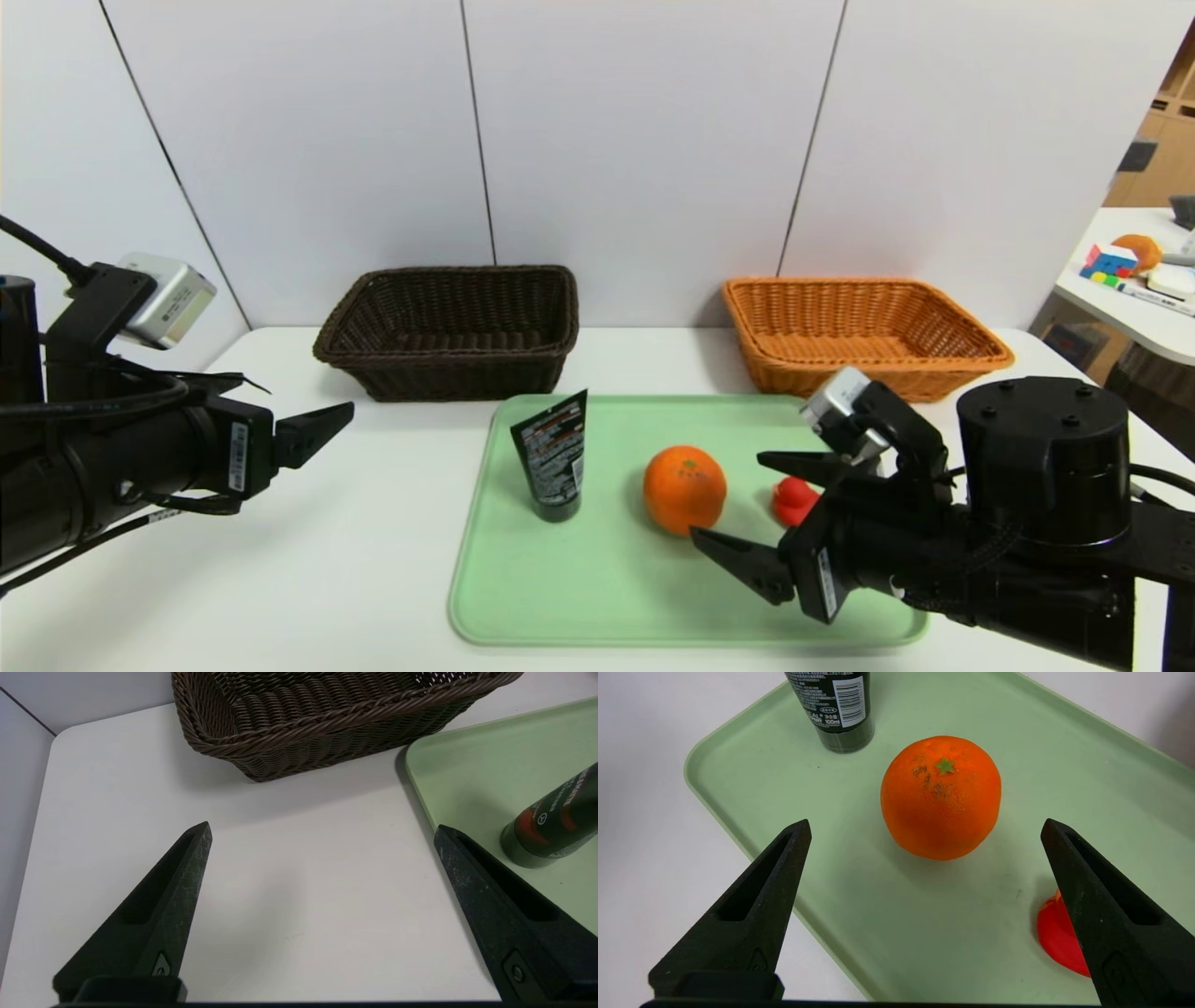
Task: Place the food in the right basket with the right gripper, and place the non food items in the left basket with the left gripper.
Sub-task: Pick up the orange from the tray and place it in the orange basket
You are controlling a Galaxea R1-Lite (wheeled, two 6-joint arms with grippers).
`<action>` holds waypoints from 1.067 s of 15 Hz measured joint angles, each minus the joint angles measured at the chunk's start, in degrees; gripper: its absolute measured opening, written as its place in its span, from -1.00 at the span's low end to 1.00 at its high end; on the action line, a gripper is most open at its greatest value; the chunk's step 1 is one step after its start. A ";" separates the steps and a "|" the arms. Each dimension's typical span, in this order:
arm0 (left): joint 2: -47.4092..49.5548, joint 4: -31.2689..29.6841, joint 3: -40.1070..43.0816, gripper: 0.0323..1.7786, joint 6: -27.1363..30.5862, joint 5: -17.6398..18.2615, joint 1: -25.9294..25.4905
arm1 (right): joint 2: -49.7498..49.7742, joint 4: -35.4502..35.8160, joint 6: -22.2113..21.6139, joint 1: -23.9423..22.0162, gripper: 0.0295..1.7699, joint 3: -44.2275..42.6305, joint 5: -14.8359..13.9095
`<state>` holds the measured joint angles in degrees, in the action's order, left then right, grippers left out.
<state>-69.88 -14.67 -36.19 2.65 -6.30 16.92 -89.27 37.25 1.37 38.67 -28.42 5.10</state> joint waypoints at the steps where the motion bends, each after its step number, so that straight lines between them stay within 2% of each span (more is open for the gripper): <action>1: -0.11 -0.16 0.52 0.90 0.00 0.02 0.38 | -1.00 0.98 -0.57 0.50 0.92 0.41 -0.56; 10: -1.07 -0.18 1.06 0.90 -0.37 0.05 1.29 | -12.79 12.78 -0.74 1.46 0.92 -0.07 -1.96; 16: -1.60 -0.22 0.91 0.90 -0.39 0.02 1.35 | -16.93 13.18 -0.73 0.72 0.92 -3.02 -2.01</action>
<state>-71.47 -14.88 -35.28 2.26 -6.28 18.27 -106.20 50.43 0.63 39.39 -31.44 3.08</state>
